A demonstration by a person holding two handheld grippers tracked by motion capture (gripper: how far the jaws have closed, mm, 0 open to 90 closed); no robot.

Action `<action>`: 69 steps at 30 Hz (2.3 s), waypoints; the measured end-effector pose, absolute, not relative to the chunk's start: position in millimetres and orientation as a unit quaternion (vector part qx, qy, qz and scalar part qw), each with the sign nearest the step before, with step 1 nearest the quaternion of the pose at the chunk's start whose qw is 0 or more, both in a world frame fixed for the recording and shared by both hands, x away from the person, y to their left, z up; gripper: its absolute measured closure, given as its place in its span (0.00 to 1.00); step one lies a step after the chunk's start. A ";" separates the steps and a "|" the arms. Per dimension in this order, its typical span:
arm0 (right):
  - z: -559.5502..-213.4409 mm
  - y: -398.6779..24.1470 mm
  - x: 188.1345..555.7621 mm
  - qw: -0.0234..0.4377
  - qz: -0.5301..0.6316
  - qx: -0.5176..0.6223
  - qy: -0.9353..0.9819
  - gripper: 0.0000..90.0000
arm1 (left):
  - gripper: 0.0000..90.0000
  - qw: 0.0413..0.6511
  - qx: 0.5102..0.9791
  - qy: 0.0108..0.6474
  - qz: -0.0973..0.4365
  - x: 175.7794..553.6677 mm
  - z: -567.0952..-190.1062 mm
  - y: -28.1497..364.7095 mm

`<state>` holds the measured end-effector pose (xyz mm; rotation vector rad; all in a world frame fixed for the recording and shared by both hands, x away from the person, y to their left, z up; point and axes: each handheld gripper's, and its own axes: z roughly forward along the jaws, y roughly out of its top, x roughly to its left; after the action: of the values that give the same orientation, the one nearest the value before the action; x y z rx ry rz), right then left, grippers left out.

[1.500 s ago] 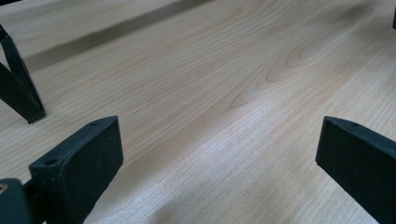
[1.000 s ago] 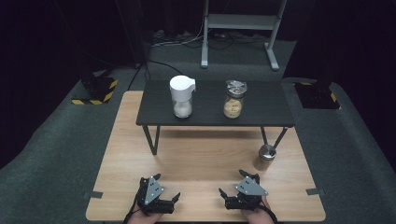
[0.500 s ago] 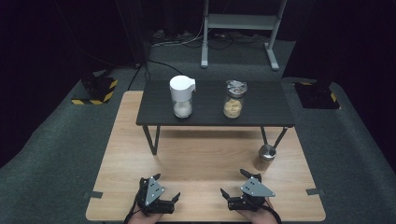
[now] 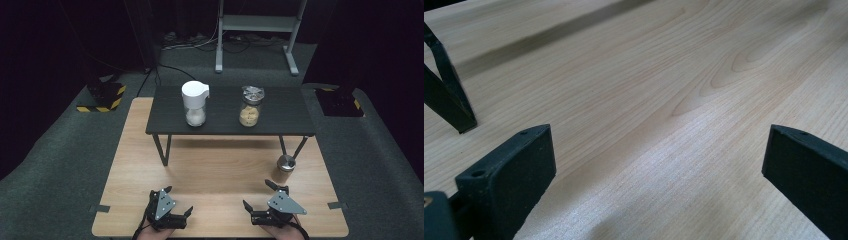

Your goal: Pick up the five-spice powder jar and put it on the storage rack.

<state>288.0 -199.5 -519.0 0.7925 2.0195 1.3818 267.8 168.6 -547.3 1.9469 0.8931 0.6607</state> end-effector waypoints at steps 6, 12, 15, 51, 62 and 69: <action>-516.8 -207.0 287.8 0.287 0.514 0.302 0.749 0.00 | 0.01 0.436 0.782 0.359 0.264 268.0 -547.3 168.8; -516.0 -215.6 289.0 0.293 0.513 0.314 0.744 0.00 | 0.01 0.436 0.782 0.359 0.264 267.9 -547.2 169.0; -515.7 -220.2 289.0 0.297 0.511 0.318 0.741 0.00 | 0.01 0.436 0.782 0.360 0.263 268.1 -547.3 168.6; -511.8 -255.2 294.9 0.324 0.513 0.360 0.708 0.00 | 0.01 0.444 0.780 0.359 0.256 268.4 -547.2 170.8; -510.6 -264.4 296.0 0.335 0.512 0.377 0.695 0.00 | 0.01 0.442 0.782 0.359 0.255 268.8 -547.2 170.3; -508.6 -269.2 301.5 0.342 0.510 0.380 0.692 0.00 | 0.01 0.440 0.783 0.358 0.257 268.7 -547.2 169.8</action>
<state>301.5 -269.2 -508.6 0.9887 1.7984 1.3254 268.7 169.8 -547.2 1.9444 0.8894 0.6376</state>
